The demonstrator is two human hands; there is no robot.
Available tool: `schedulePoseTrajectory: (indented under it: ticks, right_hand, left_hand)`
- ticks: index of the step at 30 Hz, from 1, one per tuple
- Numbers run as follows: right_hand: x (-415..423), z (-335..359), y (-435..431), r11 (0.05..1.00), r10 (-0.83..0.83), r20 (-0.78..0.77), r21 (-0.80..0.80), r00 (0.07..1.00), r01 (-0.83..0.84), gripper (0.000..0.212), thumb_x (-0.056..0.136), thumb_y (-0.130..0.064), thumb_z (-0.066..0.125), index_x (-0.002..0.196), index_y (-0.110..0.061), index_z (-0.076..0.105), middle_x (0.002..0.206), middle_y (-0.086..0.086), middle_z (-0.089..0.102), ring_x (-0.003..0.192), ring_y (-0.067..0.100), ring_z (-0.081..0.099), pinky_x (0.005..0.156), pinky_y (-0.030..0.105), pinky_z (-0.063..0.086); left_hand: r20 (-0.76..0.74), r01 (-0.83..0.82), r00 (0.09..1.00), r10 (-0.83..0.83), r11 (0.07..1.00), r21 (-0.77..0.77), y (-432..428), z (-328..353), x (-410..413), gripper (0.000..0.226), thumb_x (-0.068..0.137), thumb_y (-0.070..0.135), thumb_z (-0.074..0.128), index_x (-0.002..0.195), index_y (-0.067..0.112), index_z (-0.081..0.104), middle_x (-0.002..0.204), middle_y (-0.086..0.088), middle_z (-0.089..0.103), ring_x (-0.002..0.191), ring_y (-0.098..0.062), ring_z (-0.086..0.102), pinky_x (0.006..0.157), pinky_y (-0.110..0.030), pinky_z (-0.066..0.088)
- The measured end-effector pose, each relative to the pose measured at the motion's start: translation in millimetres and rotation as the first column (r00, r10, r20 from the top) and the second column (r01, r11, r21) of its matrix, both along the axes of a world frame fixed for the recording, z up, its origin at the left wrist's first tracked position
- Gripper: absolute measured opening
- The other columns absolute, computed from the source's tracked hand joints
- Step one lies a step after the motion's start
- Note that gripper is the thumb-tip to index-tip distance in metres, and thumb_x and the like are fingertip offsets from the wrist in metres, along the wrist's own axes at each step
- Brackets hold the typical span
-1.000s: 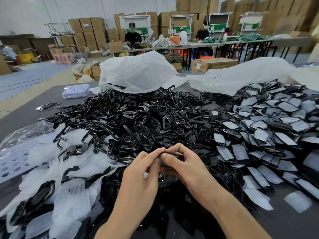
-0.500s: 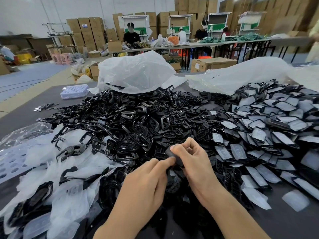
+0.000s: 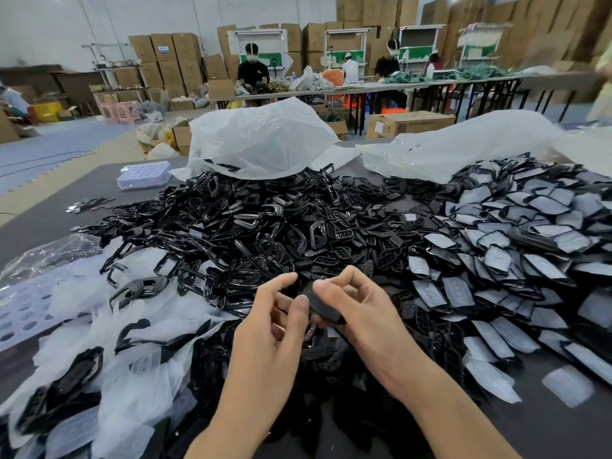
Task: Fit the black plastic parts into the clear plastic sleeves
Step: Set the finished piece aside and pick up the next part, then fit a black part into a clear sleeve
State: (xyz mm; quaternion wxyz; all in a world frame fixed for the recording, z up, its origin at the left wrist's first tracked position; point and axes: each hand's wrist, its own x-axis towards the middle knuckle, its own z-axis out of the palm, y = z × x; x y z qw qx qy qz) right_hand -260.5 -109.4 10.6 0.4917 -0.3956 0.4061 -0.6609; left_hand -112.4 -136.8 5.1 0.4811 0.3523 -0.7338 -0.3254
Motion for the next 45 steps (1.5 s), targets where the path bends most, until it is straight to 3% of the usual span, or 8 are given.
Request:
schedulePoseTrajectory:
  ticks: [5,10,14,22,29,37,42,45]
  right_hand:
    - [4,2,3,1.000,0.023,-0.157,0.013,0.987,-0.021,0.024,0.082,-0.048,0.079,0.089,-0.026,0.076,0.084,0.002,0.075,0.072,0.015,0.069,0.064,0.021,0.054]
    - [7,-2,0,0.998,0.056,-0.162,0.022,0.985,-0.053,0.017,0.095,-0.022,0.068,0.106,-0.029,0.079,0.094,0.002,0.077,0.081,0.013,0.073,0.075,0.020,0.056]
    - [6,-1,2,0.999,0.046,-0.188,0.037,0.981,-0.039,0.020,0.100,-0.013,0.063,0.108,-0.025,0.078,0.090,0.002,0.077,0.080,0.012,0.072,0.074,0.020,0.056]
    - [-2,1,5,1.000,0.027,-0.392,0.024,0.920,-0.019,0.019,0.103,-0.025,0.061,0.110,-0.036,0.074,0.073,0.002,0.073,0.058,0.008,0.059,0.058,0.019,0.049]
    - [-9,1,5,1.000,0.028,-0.375,0.023,0.927,-0.021,0.017,0.102,-0.022,0.061,0.109,-0.030,0.075,0.072,0.003,0.071,0.056,0.011,0.058,0.056,0.022,0.049]
    - [-13,1,5,0.999,0.019,-0.336,0.032,0.942,-0.009,0.018,0.102,-0.022,0.062,0.107,-0.032,0.076,0.072,0.002,0.072,0.055,0.009,0.058,0.054,0.021,0.049]
    - [-45,11,6,0.954,-0.300,-0.192,-0.048,0.934,0.297,0.023,0.096,-0.020,0.062,0.114,-0.031,0.070,0.082,0.005,0.076,0.067,0.010,0.067,0.062,0.018,0.056]
    - [-82,16,14,0.749,-0.646,0.147,-0.064,0.749,0.659,0.052,0.092,-0.018,0.066,0.142,-0.025,0.051,0.082,0.000,0.077,0.073,0.007,0.070,0.069,0.019,0.057]
  left_hand:
    - [-0.040,0.030,0.999,-0.027,0.997,0.067,-2,1,-1,0.018,0.091,0.050,0.052,0.101,0.042,0.065,0.074,0.007,0.069,0.063,-0.007,0.062,0.059,-0.014,0.047]
    - [-0.110,-0.046,0.992,0.062,0.988,0.146,-8,-1,0,0.014,0.098,0.033,0.052,0.093,0.038,0.064,0.069,0.005,0.065,0.059,-0.010,0.060,0.057,-0.021,0.049]
    - [-0.141,-0.008,0.989,0.038,0.978,0.208,-7,-2,-1,0.014,0.097,0.036,0.050,0.095,0.036,0.064,0.064,0.002,0.062,0.056,-0.011,0.057,0.053,-0.025,0.048]
    - [-0.163,0.044,0.987,-0.009,0.975,0.218,-13,-2,1,0.009,0.097,0.031,0.059,0.093,0.032,0.067,0.062,0.001,0.060,0.056,-0.015,0.056,0.053,-0.031,0.048]
    - [-0.194,0.075,0.980,-0.029,0.970,0.232,-13,-5,1,0.018,0.088,0.046,0.058,0.095,0.034,0.069,0.072,0.000,0.066,0.058,-0.014,0.059,0.051,-0.024,0.050]
    - [-0.217,0.116,0.974,-0.064,0.965,0.235,-14,-5,0,0.023,0.096,0.033,0.051,0.105,0.040,0.071,0.080,-0.001,0.070,0.060,-0.012,0.060,0.052,-0.021,0.050]
    - [-0.264,0.130,0.963,-0.053,0.950,0.284,-14,-3,1,0.026,0.092,0.045,0.049,0.107,0.040,0.069,0.087,-0.002,0.070,0.062,-0.015,0.061,0.052,-0.023,0.050]
    - [-0.255,0.127,0.966,-0.052,0.949,0.288,-13,-3,1,0.026,0.090,0.047,0.048,0.102,0.041,0.070,0.084,-0.003,0.069,0.062,-0.016,0.060,0.052,-0.024,0.049]
